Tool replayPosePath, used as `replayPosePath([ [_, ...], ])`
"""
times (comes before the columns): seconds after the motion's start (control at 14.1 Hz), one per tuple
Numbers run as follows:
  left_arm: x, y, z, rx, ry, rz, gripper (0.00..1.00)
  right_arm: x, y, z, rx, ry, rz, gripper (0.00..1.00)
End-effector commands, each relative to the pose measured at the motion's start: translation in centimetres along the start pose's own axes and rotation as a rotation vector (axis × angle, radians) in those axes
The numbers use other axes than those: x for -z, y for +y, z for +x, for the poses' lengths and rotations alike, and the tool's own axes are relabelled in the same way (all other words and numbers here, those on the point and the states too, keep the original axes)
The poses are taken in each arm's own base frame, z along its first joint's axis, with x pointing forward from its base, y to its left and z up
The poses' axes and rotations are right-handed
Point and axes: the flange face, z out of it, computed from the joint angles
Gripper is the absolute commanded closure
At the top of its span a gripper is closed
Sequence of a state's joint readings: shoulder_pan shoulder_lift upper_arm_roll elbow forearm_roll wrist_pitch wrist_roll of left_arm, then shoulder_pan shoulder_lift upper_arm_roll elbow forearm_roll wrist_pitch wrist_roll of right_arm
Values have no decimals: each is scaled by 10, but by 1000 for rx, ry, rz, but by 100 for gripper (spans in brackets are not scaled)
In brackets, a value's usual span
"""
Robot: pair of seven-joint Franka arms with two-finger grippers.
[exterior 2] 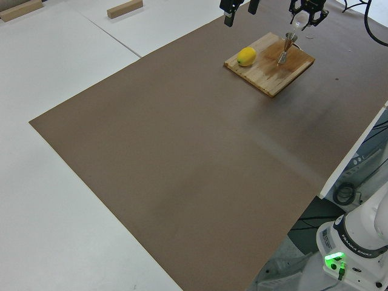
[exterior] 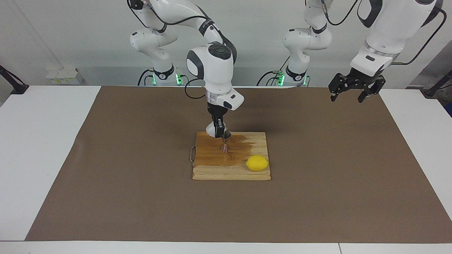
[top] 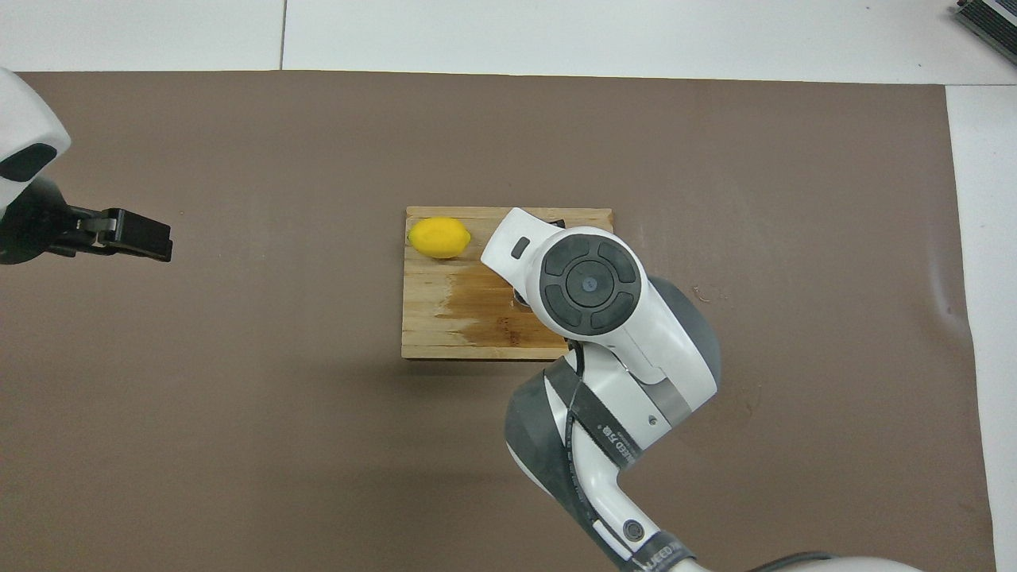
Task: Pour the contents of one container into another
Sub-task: 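Tilt the white cup with the right gripper over the metal cup, then carry the white cup with the right gripper back beside the board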
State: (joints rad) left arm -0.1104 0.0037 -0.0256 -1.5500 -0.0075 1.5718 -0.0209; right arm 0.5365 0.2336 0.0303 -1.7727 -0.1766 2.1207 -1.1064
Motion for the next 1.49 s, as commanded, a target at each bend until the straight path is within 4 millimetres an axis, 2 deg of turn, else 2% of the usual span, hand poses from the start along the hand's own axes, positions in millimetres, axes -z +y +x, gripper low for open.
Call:
replayPosePath([
  [0.0, 1, -3, -9, -1, -7, 13, 0, 6, 0, -2, -4, -16, -25, 100],
  [0.64, 1, -3, -9, -1, -7, 13, 0, 3, 2, -7, -15, 8, -34, 100],
  [0.85, 1, -3, -9, -1, -7, 13, 0, 12, 2, -9, -48, 96, -8, 100],
  [1.07, 1, -3, -9, -1, -7, 13, 0, 16, 8, -41, -63, 213, 26, 100],
  [1.28, 1, -3, -9, -1, -7, 13, 0, 12, 19, -89, -85, 314, 43, 100],
  [1.42, 1, -3, -9, -1, -7, 13, 0, 2, 20, -123, -111, 395, 53, 100],
])
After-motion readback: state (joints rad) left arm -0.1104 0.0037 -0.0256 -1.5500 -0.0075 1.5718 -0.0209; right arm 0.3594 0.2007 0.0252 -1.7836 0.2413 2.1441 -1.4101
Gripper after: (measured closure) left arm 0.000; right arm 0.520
